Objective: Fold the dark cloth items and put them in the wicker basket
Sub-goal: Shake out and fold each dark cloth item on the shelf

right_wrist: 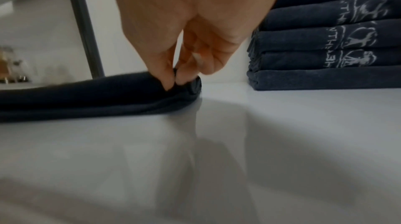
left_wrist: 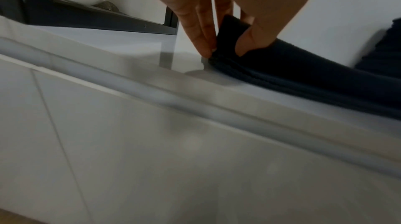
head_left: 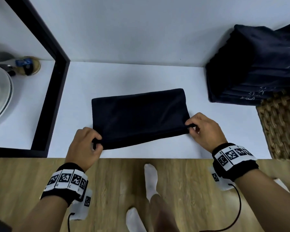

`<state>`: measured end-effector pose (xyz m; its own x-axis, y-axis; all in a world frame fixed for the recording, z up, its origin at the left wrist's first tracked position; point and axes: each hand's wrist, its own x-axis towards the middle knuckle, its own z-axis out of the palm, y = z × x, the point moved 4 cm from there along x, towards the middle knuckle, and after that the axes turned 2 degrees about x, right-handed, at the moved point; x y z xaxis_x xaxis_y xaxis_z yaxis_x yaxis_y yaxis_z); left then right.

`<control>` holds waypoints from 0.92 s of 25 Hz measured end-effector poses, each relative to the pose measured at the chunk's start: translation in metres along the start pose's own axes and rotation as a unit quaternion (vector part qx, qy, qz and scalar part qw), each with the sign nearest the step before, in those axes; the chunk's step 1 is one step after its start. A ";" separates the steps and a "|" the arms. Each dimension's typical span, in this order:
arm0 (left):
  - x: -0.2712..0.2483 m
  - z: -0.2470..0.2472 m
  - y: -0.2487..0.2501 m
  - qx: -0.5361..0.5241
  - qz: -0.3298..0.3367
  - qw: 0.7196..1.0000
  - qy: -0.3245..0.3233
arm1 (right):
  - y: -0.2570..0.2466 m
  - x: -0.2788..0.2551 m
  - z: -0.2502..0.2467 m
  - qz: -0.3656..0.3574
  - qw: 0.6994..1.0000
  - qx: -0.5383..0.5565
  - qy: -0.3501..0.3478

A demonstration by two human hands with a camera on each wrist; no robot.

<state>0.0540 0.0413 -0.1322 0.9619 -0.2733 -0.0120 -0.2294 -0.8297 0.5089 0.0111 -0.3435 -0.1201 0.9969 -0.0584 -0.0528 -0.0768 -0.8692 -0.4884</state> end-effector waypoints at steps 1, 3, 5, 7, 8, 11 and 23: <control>-0.004 0.003 -0.003 0.009 0.006 1.000 -0.029 | 0.000 -0.002 0.004 0.014 0.999 -0.011 -0.043; -0.012 0.008 -0.008 0.046 0.019 0.996 -0.073 | -0.001 -0.007 0.007 0.039 0.994 -0.033 -0.099; -0.013 0.006 -0.005 0.090 0.044 0.993 -0.057 | -0.007 -0.004 0.000 0.048 0.995 -0.016 -0.081; -0.010 0.001 0.005 0.112 0.067 0.991 -0.007 | -0.018 0.006 -0.013 0.046 0.998 0.044 -0.017; -0.007 0.000 0.012 0.112 0.077 0.991 0.013 | -0.024 0.015 -0.020 0.037 0.997 0.067 0.017; 0.009 0.016 0.039 0.138 0.123 0.983 -0.005 | -0.042 0.060 -0.022 0.006 0.998 0.048 0.036; 0.098 0.031 0.060 0.199 0.096 0.975 -0.036 | 0.000 0.063 0.002 0.173 0.984 0.009 -0.050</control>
<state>0.1303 -0.0506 -0.1296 0.8859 -0.4636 -0.0175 -0.4575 -0.8792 0.1331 0.0742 -0.3459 -0.1250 0.9044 -0.2993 -0.3042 -0.4123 -0.7967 -0.4420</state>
